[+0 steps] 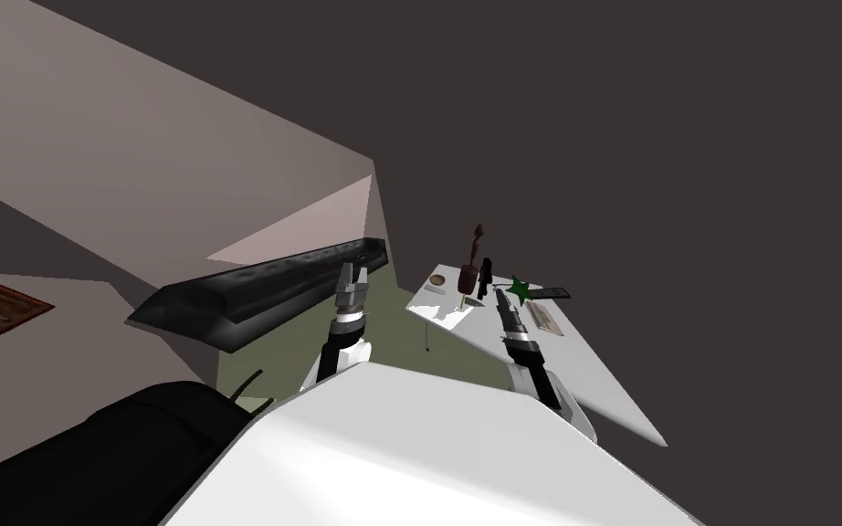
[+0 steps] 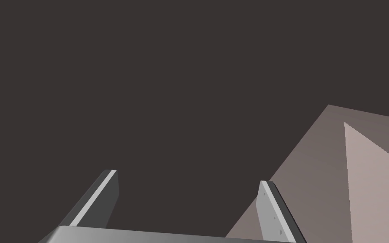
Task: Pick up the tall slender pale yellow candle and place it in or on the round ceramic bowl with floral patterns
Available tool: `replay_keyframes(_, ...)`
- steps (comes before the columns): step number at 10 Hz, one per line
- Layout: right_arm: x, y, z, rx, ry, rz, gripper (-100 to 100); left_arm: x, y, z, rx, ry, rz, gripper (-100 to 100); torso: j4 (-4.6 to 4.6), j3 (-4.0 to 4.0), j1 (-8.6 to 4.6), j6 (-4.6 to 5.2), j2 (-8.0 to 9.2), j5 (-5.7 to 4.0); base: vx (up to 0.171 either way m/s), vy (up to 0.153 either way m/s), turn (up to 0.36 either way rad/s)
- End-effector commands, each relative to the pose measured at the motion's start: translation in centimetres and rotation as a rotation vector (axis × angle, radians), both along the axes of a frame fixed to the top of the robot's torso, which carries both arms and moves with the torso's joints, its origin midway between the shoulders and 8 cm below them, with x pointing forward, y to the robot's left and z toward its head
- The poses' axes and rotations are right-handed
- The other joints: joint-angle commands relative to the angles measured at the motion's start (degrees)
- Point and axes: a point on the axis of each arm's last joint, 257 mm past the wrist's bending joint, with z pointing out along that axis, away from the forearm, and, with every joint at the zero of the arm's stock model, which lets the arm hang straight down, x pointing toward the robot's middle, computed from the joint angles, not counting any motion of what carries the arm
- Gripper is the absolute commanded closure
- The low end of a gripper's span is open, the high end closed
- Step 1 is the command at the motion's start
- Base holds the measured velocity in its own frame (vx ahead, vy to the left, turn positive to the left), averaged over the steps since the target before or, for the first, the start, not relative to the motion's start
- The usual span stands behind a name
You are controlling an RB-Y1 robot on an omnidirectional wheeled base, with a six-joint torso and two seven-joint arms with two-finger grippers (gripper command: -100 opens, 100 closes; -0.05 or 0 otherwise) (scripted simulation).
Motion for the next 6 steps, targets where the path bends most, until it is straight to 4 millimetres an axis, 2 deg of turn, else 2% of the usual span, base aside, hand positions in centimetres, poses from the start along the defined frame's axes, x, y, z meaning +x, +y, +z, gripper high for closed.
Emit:
replay_keyframes(1,0.4,-0.3,-1.5,-0.028,0.025,-0.02,-100,0.0,0.0,0.0,0.0,0.0,0.0,0,0.0,0.0,0.0,0.0,0.0,0.0,0.051,0.091,-0.025)
replay_keyframes(6,2.2,-1.3,-4.5,-0.146,0.069,-0.087,-100,0.0,0.0,0.0,0.0,0.0,0.0,0,0.03,0.08,-0.13,0.0,0.15,-0.02,0.028,0.068,-0.04)
